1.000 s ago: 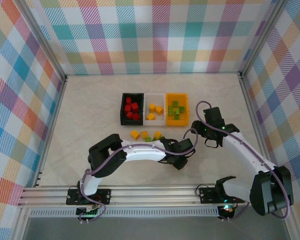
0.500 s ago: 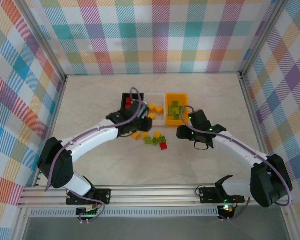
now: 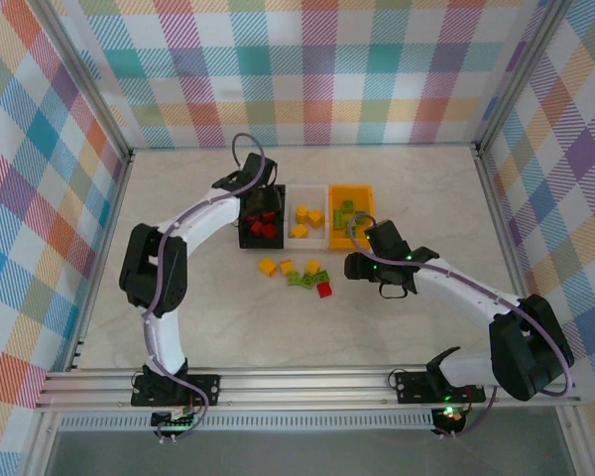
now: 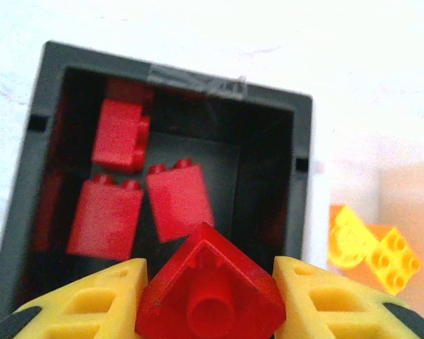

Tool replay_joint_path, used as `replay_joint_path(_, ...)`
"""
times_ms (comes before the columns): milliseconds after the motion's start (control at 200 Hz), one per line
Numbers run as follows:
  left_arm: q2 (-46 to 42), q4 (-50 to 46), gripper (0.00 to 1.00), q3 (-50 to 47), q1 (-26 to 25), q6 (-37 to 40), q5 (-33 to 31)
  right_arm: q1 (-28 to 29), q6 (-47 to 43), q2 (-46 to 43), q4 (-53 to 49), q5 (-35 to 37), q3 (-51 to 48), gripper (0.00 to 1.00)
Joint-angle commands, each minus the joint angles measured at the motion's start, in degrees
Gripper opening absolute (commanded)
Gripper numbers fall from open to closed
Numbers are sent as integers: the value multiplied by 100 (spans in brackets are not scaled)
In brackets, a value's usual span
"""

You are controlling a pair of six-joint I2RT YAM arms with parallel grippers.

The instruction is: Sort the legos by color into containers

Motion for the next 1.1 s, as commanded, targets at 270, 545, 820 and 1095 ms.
replay_joint_path(270, 552, -495, 64, 985, 56, -173, 191, 150, -99, 17, 243, -256, -75, 74)
replay_joint_path(545, -553, 7, 93, 188, -81, -335, 691, 645, -244, 269, 350, -488, 28, 76)
replay_joint_path(820, -2702, 713, 100, -2048, -406, -578, 801, 1346, -335, 1223, 380, -208, 378, 75)
replay_joint_path(1095, -4687, 731, 100, -4233, -463, -1027, 444, 1762, -433, 1987, 246, 326, 805, 69)
